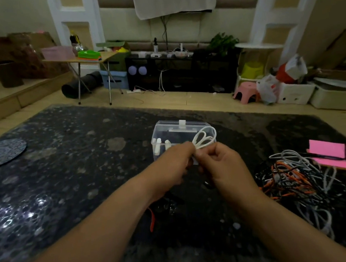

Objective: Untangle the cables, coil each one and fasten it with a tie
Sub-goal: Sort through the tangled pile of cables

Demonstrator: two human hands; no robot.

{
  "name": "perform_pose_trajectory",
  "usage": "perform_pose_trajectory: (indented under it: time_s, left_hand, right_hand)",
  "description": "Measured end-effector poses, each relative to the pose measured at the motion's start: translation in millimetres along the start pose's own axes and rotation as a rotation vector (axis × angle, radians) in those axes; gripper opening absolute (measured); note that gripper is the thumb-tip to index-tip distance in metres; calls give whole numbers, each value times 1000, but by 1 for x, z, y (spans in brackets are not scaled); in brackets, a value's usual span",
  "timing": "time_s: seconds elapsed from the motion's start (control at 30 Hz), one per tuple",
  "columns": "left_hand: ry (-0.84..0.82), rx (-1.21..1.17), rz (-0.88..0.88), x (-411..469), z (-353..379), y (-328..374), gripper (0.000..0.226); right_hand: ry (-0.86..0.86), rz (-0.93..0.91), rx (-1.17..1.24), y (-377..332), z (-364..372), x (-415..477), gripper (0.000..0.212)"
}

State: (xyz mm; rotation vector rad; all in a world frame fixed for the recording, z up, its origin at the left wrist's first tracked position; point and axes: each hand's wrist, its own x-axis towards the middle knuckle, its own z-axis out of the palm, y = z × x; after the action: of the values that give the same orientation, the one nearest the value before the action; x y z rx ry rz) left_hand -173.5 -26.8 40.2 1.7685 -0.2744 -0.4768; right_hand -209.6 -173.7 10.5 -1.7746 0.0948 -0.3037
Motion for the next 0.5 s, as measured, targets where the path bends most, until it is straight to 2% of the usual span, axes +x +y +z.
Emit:
perform_pose_trajectory:
  time_s: [0.13, 0.27, 0.33, 0.4, 0.5]
  left_hand:
    - [57, -52, 25, 1, 9, -4, 34]
    - [120, -132, 94, 9, 11, -5, 24]
    - [138, -174, 95, 10, 7, -5, 19]
    - [123, -221, 102, 10, 6, -3, 17]
    - [73, -276, 110, 7, 7, 0, 16]
  right_hand:
    - [10, -18, 37, 4, 1, -3, 21]
    - [53, 30, 49, 11, -2, -3, 26]
    - [14, 48, 90, 11, -7, -4, 21]
    - [-40, 36, 141, 10, -13, -4, 12]
    - [-48, -49, 102, 10, -17, -4, 11]
